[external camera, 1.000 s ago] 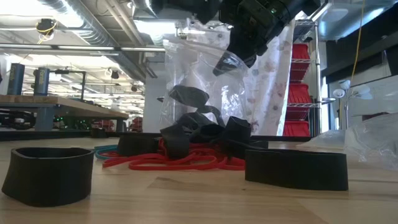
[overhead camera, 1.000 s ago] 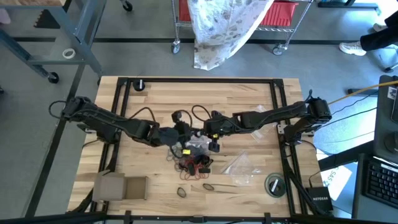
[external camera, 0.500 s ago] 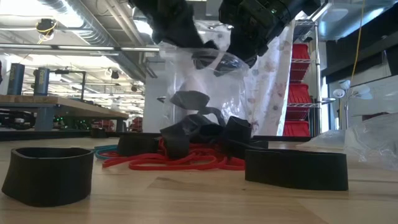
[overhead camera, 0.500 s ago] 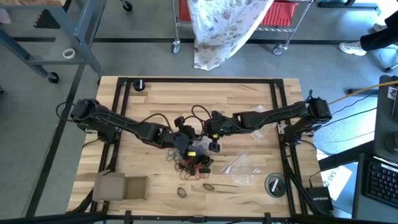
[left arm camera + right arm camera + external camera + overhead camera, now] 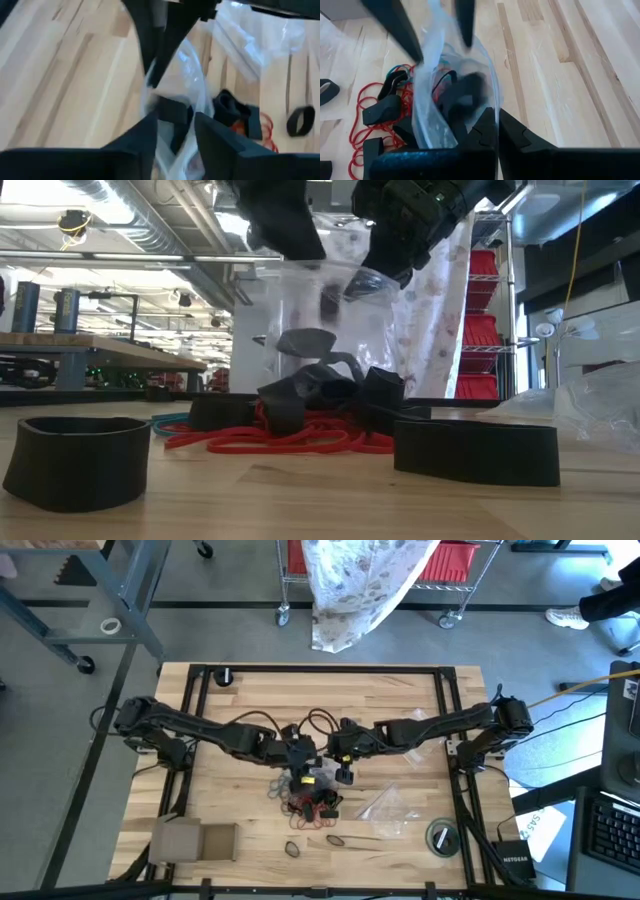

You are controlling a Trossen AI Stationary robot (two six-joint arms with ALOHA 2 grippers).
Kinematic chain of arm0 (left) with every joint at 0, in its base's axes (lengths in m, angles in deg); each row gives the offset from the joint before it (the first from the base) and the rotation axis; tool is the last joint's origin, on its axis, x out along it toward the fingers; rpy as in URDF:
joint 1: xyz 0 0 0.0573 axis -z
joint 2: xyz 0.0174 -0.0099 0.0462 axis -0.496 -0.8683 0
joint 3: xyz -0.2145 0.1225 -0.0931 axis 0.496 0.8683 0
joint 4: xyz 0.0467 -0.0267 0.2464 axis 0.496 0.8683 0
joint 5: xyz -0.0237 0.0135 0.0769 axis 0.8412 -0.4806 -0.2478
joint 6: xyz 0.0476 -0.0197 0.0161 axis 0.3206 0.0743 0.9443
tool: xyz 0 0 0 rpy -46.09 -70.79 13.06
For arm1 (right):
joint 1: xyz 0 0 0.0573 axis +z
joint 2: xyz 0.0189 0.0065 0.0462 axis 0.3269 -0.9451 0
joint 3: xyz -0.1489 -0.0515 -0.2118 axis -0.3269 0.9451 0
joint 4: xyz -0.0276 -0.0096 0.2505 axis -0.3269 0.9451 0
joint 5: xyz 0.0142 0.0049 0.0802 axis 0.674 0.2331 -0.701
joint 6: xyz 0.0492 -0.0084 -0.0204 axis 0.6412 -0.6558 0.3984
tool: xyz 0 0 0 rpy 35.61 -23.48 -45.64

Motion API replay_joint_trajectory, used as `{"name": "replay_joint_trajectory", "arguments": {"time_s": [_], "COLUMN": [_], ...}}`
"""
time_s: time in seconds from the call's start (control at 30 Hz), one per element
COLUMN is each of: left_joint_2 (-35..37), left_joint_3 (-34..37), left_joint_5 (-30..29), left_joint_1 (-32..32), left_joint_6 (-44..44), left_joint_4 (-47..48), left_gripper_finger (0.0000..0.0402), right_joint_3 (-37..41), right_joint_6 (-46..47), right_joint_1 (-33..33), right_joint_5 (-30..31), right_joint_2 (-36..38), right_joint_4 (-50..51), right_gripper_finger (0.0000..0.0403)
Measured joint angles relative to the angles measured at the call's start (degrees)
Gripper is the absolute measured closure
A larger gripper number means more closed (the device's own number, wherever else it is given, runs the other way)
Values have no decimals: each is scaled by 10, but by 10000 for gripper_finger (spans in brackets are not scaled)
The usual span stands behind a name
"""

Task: Sort rubber bands
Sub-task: Put the black rubber band into the transparent zip lock bag

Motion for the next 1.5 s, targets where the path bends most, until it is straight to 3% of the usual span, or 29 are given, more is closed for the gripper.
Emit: {"name": "replay_joint_trajectory", "arguments": {"time_s": [0.13, 0.3, 0.53, 0.7, 0.97, 1.13, 1.33, 1.5], "left_joint_2": [1, 0, -34, -76, -135, -151, -143, -92], "left_joint_3": [-47, -37, 49, 94, 97, 97, 96, 55], "left_joint_5": [1, 4, 2, 5, 41, 40, 40, 25], "left_joint_1": [19, 100, 165, 171, 159, 155, 153, 156], "left_joint_6": [-23, -46, -103, -70, -11, -1, -1, 7], "left_joint_4": [96, 103, 28, -24, -71, -71, -67, -29], "left_gripper_finger": [241, 238, 238, 238, 240, 283, 385, 393], "right_joint_3": [0, 0, 0, 0, 0, 0, 0, 0], "right_joint_6": [0, -2, -3, -4, -5, -5, -5, -5], "right_joint_1": [0, 0, 0, 0, 0, 0, 0, 0], "right_joint_5": [0, 0, 0, 0, 0, 0, 0, 0], "right_joint_2": [0, 0, 0, 0, 0, 0, 0, 0], "right_joint_4": [4, 12, 13, 13, 13, 13, 14, 14], "right_gripper_finger": [402, 402, 402, 402, 402, 402, 402, 402]}}
